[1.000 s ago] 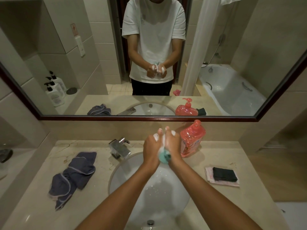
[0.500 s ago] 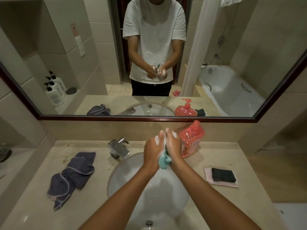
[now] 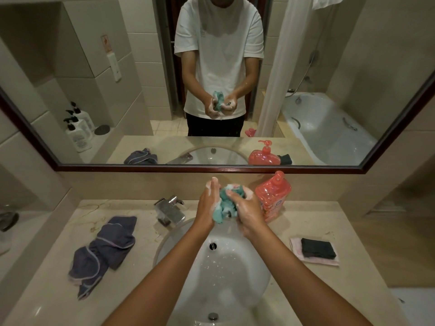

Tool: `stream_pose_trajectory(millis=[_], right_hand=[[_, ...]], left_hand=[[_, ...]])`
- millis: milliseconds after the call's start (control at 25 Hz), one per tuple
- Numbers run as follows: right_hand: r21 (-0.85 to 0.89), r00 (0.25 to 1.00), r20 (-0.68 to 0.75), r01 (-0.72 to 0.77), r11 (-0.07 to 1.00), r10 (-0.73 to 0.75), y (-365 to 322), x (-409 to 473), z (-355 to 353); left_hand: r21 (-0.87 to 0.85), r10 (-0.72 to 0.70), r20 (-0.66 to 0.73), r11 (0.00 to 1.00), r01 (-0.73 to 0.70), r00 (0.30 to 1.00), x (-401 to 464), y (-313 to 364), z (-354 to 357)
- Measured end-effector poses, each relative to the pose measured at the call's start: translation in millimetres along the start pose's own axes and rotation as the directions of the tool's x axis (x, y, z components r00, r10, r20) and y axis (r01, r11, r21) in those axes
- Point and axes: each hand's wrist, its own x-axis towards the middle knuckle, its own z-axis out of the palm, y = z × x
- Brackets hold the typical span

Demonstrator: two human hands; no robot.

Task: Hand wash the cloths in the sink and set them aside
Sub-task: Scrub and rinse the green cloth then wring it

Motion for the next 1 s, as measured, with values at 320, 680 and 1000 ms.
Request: stream_pose_trajectory(millis=[320,680,1000], right_hand=[[-0.116,0.931,-0.226,0.265,0.957,-0.285,-3.4,15.3,-13.8],[-0.034,0.983,-0.169,0.066,0.997,-0.070,7.6,-2.7,4.1],[-0.172,0.971,-0.234,0.007,0.985,-0.047,4.6,-9.0,19.1]], left_hand=[[-0.392,0.017,0.169,0.918,0.051,0.985,-19.4,-9.0,16.0],[-0.237,0.032,-0.107,0.970,-0.056,0.994,-3.0,9.0,13.4],[-0.132,0.133,-0.250,0.977,-0.170,0.959,-13.4,17.5,18.1]])
